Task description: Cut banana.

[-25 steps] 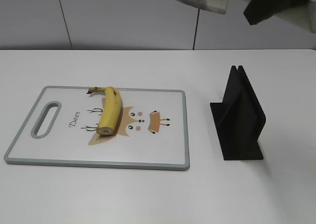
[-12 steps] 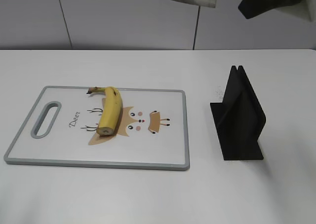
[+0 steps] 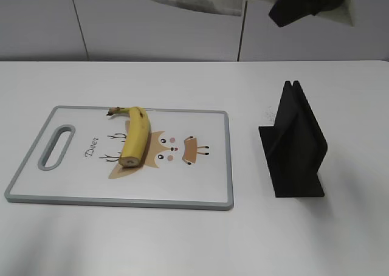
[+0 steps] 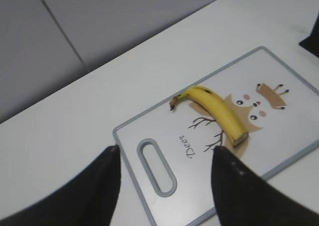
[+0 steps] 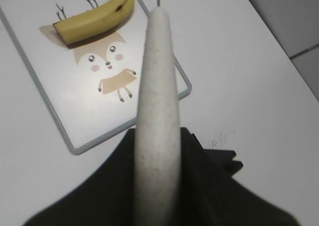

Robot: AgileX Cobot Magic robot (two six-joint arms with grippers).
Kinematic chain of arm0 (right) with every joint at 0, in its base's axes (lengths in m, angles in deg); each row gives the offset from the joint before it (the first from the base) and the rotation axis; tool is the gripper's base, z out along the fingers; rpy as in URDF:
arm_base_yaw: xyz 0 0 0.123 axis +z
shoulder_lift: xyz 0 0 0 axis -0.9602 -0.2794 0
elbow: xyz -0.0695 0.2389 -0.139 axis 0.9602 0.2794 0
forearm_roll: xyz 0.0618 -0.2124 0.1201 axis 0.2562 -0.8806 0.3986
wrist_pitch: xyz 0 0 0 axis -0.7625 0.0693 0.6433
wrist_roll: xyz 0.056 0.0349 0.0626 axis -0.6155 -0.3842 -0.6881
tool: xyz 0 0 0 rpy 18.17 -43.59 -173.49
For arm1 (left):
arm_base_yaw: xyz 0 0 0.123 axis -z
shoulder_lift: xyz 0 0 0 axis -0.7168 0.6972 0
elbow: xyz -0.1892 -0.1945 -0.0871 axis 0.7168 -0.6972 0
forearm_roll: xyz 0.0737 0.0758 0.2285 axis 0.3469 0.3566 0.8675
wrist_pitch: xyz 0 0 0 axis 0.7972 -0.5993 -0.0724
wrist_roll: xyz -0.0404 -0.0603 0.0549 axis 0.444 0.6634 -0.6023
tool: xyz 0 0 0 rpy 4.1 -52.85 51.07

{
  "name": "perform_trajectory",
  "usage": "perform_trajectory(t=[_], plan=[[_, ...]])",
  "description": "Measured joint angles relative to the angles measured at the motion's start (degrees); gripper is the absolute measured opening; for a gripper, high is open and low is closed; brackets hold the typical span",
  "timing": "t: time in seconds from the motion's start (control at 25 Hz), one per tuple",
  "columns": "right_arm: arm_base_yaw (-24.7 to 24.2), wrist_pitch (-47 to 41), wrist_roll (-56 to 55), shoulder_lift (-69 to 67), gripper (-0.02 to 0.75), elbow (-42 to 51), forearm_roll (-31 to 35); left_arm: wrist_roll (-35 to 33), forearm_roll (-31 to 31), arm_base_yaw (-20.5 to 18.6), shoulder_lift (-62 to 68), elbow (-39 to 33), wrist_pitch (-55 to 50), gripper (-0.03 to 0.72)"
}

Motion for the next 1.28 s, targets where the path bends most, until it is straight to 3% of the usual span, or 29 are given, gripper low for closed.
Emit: perform_trajectory(t=[0.2, 0.6, 1.0, 1.28], plan=[[0.0, 0.1, 10.5, -3.3, 0.173, -0.9, 6.7, -10.0, -6.1, 0.0, 8.2, 7.6, -6.7, 0.553], [0.0, -1.0, 20.1, -8.5, 0.173, -1.9, 8.4, -23.5, -7.4, 0.1, 20.6, 19.5, -16.4, 0.553], [0.0, -8.1, 28.1, -14.8, 0.173, -11.0, 10.6, -28.5, -7.4, 0.1, 29.5, 28.4, -23.2, 0.538], [0.0, -12.7, 32.3, -19.2, 0.173, -15.0, 13.8, -30.9, -8.5, 0.1, 32.8, 29.0, -23.3, 0.535]])
